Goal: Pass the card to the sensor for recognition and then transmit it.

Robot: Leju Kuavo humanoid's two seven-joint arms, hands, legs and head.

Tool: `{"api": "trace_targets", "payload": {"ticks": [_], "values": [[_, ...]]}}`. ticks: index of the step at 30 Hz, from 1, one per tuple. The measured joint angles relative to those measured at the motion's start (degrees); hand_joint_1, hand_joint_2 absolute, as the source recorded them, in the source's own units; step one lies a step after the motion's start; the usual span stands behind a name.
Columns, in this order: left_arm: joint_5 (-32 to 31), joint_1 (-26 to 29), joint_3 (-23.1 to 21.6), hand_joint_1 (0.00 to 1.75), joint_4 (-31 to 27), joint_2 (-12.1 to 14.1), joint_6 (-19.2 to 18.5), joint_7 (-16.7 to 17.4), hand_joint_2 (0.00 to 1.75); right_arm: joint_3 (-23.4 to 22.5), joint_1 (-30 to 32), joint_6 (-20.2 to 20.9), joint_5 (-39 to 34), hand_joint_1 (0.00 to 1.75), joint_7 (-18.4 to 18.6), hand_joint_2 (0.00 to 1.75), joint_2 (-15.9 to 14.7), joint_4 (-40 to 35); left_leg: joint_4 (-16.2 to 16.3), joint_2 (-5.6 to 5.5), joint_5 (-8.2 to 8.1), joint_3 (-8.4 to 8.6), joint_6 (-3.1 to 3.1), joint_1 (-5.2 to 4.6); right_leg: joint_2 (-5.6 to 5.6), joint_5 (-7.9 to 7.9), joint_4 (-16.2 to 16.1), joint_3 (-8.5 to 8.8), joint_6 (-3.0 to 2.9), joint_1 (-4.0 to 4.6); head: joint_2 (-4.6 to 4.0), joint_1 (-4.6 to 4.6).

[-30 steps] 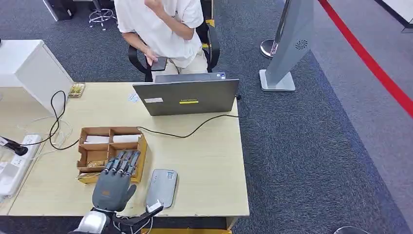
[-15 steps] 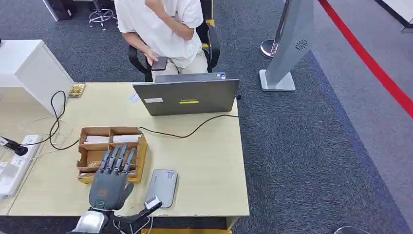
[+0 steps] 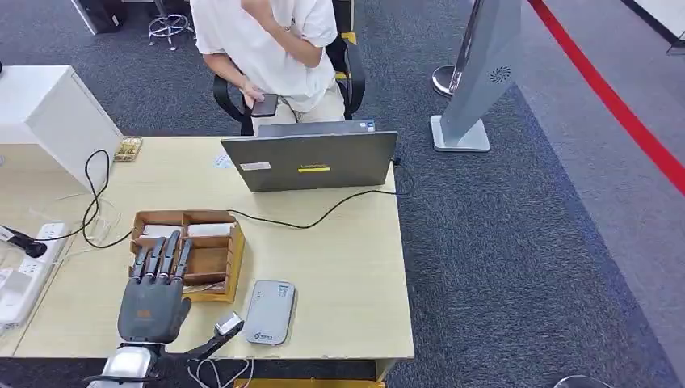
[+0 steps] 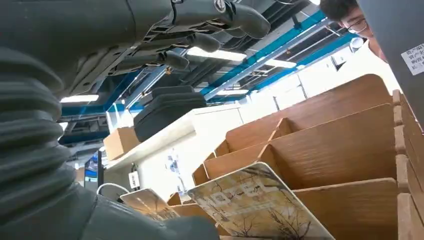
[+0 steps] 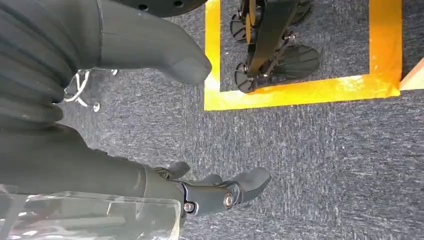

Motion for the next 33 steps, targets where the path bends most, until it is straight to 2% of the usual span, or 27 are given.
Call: {"api": "trace_targets", "payload": {"ticks": [5, 9, 16, 24, 33], "values": [[0.00, -0.02, 0.00, 0.00, -0.15, 0.22, -0.61, 0.11, 1.75, -0.07, 0.00, 0.00, 0.22, 0.00, 0.00, 1.75, 0.00, 0.00, 0.01, 0.01, 0.00, 0.01, 0.00, 0.00, 0.00, 0.00, -0.01, 0.00, 0.00, 0.00, 0.00, 0.00], [0.02, 0.01, 0.00, 0.00, -0.15, -0.02, -0.61, -1.68, 1.75, -0.09, 0.01, 0.00, 0.44, 0.00, 0.06, 1.75, 0.00, 0.00, 0.01, 0.01, 0.00, 0.01, 0.00, 0.01, 0.00, 0.00, -0.01, 0.00, 0.00, 0.00, 0.00, 0.00], [0.02, 0.01, 0.00, 0.00, -0.15, -0.17, -0.61, -1.90, 1.75, -0.09, 0.00, 0.00, 0.46, 0.00, 0.08, 1.75, 0.00, 0.00, 0.00, 0.01, 0.00, 0.00, 0.00, 0.02, 0.00, 0.00, 0.00, 0.00, -0.01, 0.00, 0.00, 0.00], [0.02, 0.04, 0.24, 0.00, 1.01, -1.99, -0.88, -4.90, 1.75, -0.11, 0.00, 0.09, 0.70, 0.00, 0.11, 1.75, 0.00, 0.00, 0.01, 0.00, 0.00, 0.00, 0.00, 0.00, -0.01, 0.00, -0.01, 0.00, 0.00, 0.00, 0.00, 0.00], [0.02, 0.02, 0.85, 0.00, 3.24, -3.50, -0.85, -5.60, 1.75, -0.15, -0.01, 0.09, 0.85, 0.00, 0.11, 1.75, 0.00, 0.00, 0.01, 0.00, 0.00, 0.00, 0.00, 0.01, -0.01, 0.00, -0.01, 0.00, 0.00, -0.01, 0.00, 0.00]]}}
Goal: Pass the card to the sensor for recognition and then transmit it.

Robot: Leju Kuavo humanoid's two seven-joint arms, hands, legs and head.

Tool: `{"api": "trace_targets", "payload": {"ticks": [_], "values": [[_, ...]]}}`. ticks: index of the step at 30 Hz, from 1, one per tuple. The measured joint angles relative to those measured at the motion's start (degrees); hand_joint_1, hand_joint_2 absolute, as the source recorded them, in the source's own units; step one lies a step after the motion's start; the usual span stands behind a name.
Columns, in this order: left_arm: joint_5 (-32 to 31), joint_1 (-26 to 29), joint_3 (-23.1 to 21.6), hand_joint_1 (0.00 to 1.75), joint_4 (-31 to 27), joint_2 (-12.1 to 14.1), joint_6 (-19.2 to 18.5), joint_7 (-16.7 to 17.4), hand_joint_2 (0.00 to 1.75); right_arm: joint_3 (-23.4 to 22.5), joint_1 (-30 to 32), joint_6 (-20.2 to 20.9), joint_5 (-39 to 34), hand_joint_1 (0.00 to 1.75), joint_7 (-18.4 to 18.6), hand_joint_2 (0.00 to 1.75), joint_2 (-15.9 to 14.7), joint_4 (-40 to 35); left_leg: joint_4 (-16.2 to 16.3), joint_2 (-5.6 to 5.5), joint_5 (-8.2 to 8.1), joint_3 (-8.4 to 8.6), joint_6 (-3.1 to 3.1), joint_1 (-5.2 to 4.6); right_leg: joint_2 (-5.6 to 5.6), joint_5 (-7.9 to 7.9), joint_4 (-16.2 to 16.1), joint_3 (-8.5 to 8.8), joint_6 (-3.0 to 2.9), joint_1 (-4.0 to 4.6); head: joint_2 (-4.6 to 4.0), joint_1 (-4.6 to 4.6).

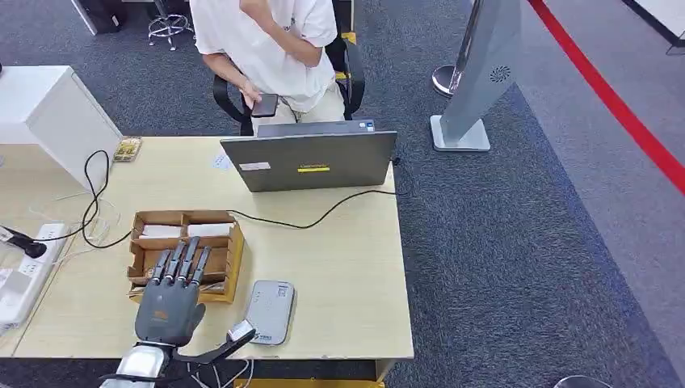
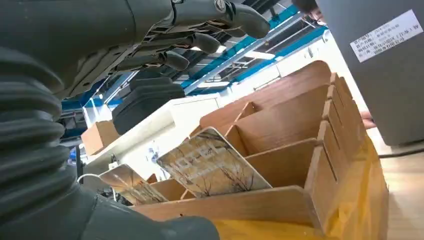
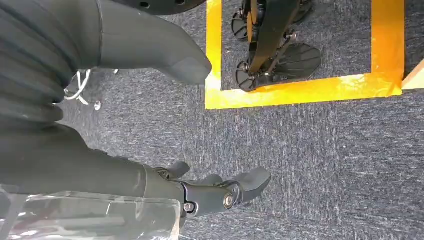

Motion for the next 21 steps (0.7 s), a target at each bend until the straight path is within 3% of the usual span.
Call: {"api": "trace_targets", "payload": {"ticks": [8, 9, 21], "values": [[0.00, 0.02, 0.33, 0.00, 1.16, -0.85, -0.09, -0.44, 1.75, -0.07, 0.01, 0.07, 0.17, 0.00, 0.02, 1.75, 0.00, 0.00, 0.00, 0.00, 0.00, 0.00, 0.00, 0.00, 0.00, 0.00, 0.00, 0.00, 0.00, 0.00, 0.00, 0.00], [0.00, 0.02, 0.35, 1.75, 1.22, -0.96, -0.09, -0.46, 1.75, -0.07, 0.01, 0.07, 0.20, 0.00, 0.02, 1.75, 0.00, 0.00, 0.00, 0.00, 0.00, 0.00, 0.00, 0.00, 0.00, 0.00, 0.00, 0.00, 0.00, 0.00, 0.00, 0.00], [0.00, 0.43, 3.69, 1.75, 2.21, -3.08, -0.87, -5.86, 1.75, -0.09, 0.02, 0.09, 0.81, 0.00, 0.18, 1.75, 0.00, 0.00, 0.00, 0.00, 0.00, -0.01, 0.00, 0.00, 0.00, 0.00, 0.00, 0.00, 0.00, 0.00, 0.00, 0.00]]}}
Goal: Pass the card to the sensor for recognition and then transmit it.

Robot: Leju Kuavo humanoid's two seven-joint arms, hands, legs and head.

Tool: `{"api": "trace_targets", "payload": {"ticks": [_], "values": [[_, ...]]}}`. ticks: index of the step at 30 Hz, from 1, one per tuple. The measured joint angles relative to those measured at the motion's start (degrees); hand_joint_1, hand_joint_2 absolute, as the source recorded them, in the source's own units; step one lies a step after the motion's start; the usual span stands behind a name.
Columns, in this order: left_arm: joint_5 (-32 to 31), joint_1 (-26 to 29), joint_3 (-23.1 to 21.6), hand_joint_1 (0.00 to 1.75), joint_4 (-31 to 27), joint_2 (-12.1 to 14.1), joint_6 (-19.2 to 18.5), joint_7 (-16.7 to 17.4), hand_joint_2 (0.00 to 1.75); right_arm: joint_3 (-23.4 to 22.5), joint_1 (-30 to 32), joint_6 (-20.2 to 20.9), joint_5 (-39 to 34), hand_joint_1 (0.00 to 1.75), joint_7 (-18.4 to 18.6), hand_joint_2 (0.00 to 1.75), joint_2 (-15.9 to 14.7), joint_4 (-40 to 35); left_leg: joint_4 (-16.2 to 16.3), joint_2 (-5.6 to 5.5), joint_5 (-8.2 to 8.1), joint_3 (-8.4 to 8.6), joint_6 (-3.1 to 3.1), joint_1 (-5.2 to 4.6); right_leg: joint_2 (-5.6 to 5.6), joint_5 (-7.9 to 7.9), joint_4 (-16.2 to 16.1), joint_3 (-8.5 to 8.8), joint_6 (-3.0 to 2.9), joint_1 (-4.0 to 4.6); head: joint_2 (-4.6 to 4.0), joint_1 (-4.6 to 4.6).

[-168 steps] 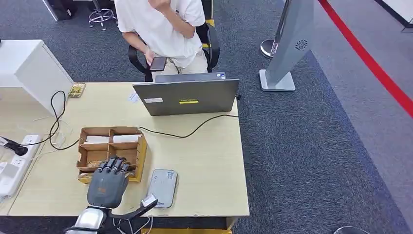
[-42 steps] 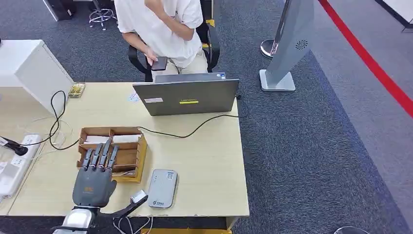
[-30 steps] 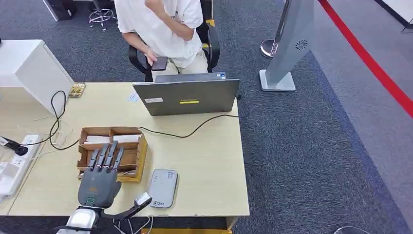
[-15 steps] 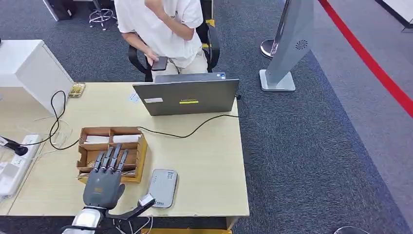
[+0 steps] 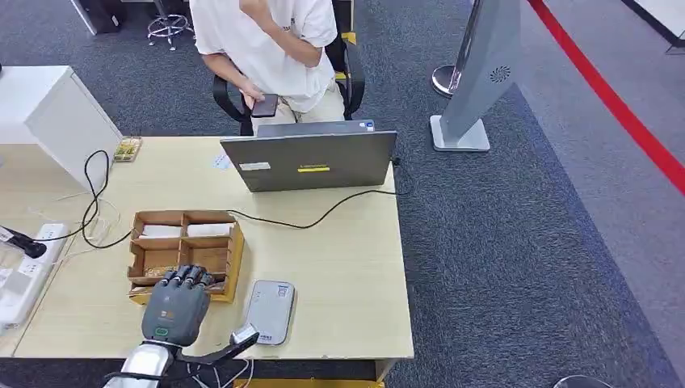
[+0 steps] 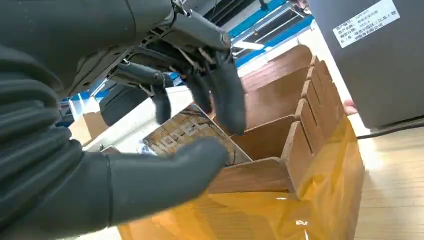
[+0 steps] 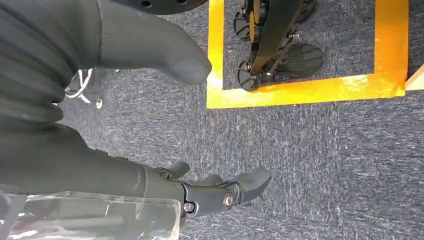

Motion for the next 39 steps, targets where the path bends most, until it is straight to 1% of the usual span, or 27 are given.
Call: {"api": "trace_targets", "payload": {"ticks": [8, 18, 22, 29, 32, 36, 39], "values": [[0.04, 0.11, 1.90, 1.75, 0.33, -1.14, -0.04, -1.18, 1.75, -0.04, 0.00, 0.00, 0.13, 0.00, 0.07, 1.75, 0.00, 0.00, 0.00, 0.00, 0.00, 0.00, 0.00, 0.00, 0.00, 0.00, 0.00, 0.00, 0.00, 0.00, 0.00, 0.00], [0.09, 0.34, 2.27, 1.75, 0.33, -1.62, 0.20, -1.73, 1.75, -0.07, -0.01, 0.00, 0.39, 0.00, 0.07, 1.75, 0.00, 0.00, 0.00, 0.00, 0.00, 0.00, 0.00, 0.00, 0.00, 0.00, 0.00, 0.00, 0.00, 0.00, 0.00, 0.00], [0.11, 0.39, 2.29, 1.75, 0.33, -1.62, 0.11, -1.75, 1.75, -0.07, 0.00, 0.00, 0.44, 0.00, 0.07, 1.75, 0.00, 0.00, 0.00, 0.00, 0.00, 0.00, 0.00, 0.00, 0.00, 0.00, 0.00, 0.01, 0.00, 0.00, 0.00, 0.00], [0.04, 0.56, 2.38, 1.75, 0.33, -1.84, 1.40, -1.09, 1.75, -0.09, -0.01, 0.00, 0.72, 0.00, 0.24, 1.75, 0.00, 0.00, 0.00, 0.00, 0.00, 0.00, 0.00, 0.00, 0.00, 0.00, 0.00, 0.00, 0.00, 0.00, 0.00, 0.00], [0.04, 0.50, 2.38, 1.75, 0.33, -1.90, 1.14, -1.00, 1.75, -0.09, 0.00, 0.00, 0.74, 0.00, 0.24, 1.75, 0.00, 0.00, 0.00, 0.00, 0.00, 0.00, 0.00, 0.00, 0.00, 0.00, 0.00, 0.00, 0.00, 0.00, 0.00, 0.00], [0.04, -0.44, 2.38, 1.75, -0.09, -1.90, -0.74, -1.00, 1.75, -0.09, -0.01, 0.02, 1.01, 0.00, 0.24, 1.75, 0.00, 0.00, 0.00, -0.01, 0.00, 0.00, 0.00, 0.00, -0.01, 0.00, 0.00, 0.00, 0.00, 0.00, 0.00, 0.00], [0.04, -1.02, 2.38, 1.75, -0.39, -1.90, -1.25, -1.03, 1.75, -0.09, 0.01, 0.07, 1.01, 0.00, 0.24, 1.75, 0.00, 0.00, 0.00, 0.00, 0.00, 0.01, 0.00, 0.00, -0.01, 0.01, 0.00, 0.01, 0.00, 0.00, 0.00, 0.00]]}}
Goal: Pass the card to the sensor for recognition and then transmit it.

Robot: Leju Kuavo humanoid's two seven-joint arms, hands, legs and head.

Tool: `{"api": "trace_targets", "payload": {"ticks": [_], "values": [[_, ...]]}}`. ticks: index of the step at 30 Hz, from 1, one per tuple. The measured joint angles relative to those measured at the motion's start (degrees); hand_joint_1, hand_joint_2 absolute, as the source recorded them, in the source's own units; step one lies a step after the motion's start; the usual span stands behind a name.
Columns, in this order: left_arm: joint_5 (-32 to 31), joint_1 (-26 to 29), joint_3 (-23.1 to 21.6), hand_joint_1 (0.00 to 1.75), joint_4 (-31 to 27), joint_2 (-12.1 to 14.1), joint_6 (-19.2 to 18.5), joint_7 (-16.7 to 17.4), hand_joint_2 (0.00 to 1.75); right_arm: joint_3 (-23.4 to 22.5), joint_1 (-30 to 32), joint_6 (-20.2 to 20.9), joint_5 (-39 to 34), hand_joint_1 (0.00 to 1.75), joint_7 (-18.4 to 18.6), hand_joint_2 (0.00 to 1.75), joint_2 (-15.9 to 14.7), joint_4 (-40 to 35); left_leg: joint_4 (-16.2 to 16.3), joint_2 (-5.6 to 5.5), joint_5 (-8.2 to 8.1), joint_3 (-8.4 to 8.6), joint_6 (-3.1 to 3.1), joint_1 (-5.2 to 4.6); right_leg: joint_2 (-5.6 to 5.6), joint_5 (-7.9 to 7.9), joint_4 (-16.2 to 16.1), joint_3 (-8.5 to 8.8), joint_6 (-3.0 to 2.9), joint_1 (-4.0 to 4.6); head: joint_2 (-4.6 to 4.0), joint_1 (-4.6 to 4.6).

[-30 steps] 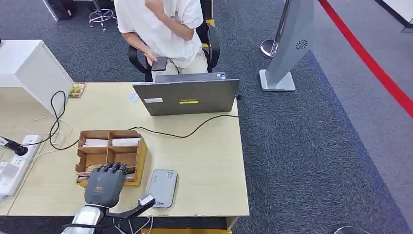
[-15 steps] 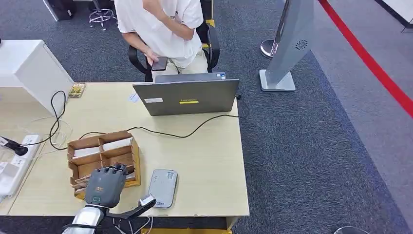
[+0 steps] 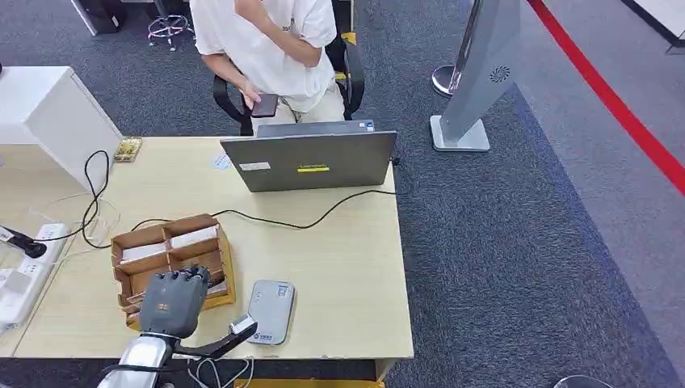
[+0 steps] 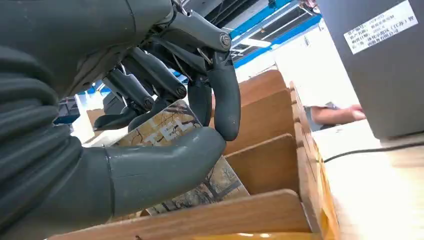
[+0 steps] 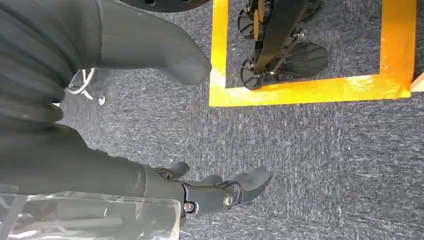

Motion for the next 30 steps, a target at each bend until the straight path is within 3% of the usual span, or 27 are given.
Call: {"api": "trace_targets", "payload": {"ticks": [9, 10, 11, 14, 24, 30], "values": [[0.04, -0.50, 0.00, 1.75, -0.40, 0.00, -0.20, -0.11, 1.75, 0.00, -0.01, 0.00, 0.13, 0.00, 0.11, 1.75, 0.00, 0.00, 0.01, 0.00, 0.00, 0.00, 0.00, 0.00, 0.00, 0.00, 0.00, 0.00, 0.00, 0.00, 0.00, 0.00], [0.50, -1.10, 0.00, 1.75, -1.33, 0.11, -2.35, -0.66, 1.75, 0.00, 0.00, 0.00, 0.22, 0.00, 0.33, 1.75, 0.00, 0.00, 0.01, -0.01, 0.00, 0.00, 0.00, 0.00, 0.00, 0.00, 0.00, -0.01, 0.00, 0.00, 0.00, 0.00], [2.28, -3.27, -0.04, 1.75, -3.76, 0.63, -7.32, -1.40, 1.75, 0.00, -0.01, 0.00, 0.67, 0.00, 0.39, 1.75, 0.00, 0.00, 0.01, -0.03, 0.00, 0.00, 0.00, 0.00, -0.01, 0.00, 0.00, -0.01, 0.00, 0.00, 0.00, 0.00], [4.64, -6.13, -0.68, 1.75, -6.12, 1.44, -10.84, -1.44, 1.75, 0.00, 0.00, 0.02, 0.94, 0.00, 0.42, 1.75, 0.00, 0.00, 0.02, -0.04, 0.01, 0.00, -0.01, 0.00, -0.02, 0.01, 0.00, 0.00, 0.00, 0.00, 0.00, 0.00], [11.12, -15.93, -3.43, 1.75, -10.95, 4.33, -17.77, -1.23, 1.75, 0.00, -0.03, 0.31, 1.81, 0.00, 0.33, 1.75, 0.00, 0.00, 0.03, -0.05, 0.02, 0.01, -0.02, 0.00, -0.02, 0.02, 0.00, 0.00, 0.00, 0.00, 0.00, 0.00], [13.38, -21.20, -4.50, 1.75, -11.41, 5.20, -19.28, -0.50, 1.75, 0.00, -0.03, 0.39, 2.12, 0.00, 0.33, 1.75, 0.00, 0.00, 0.03, -0.05, 0.02, 0.01, -0.02, 0.00, 0.02, 0.02, 0.00, 0.01, 0.00, 0.00, 0.00, -0.02]]}}
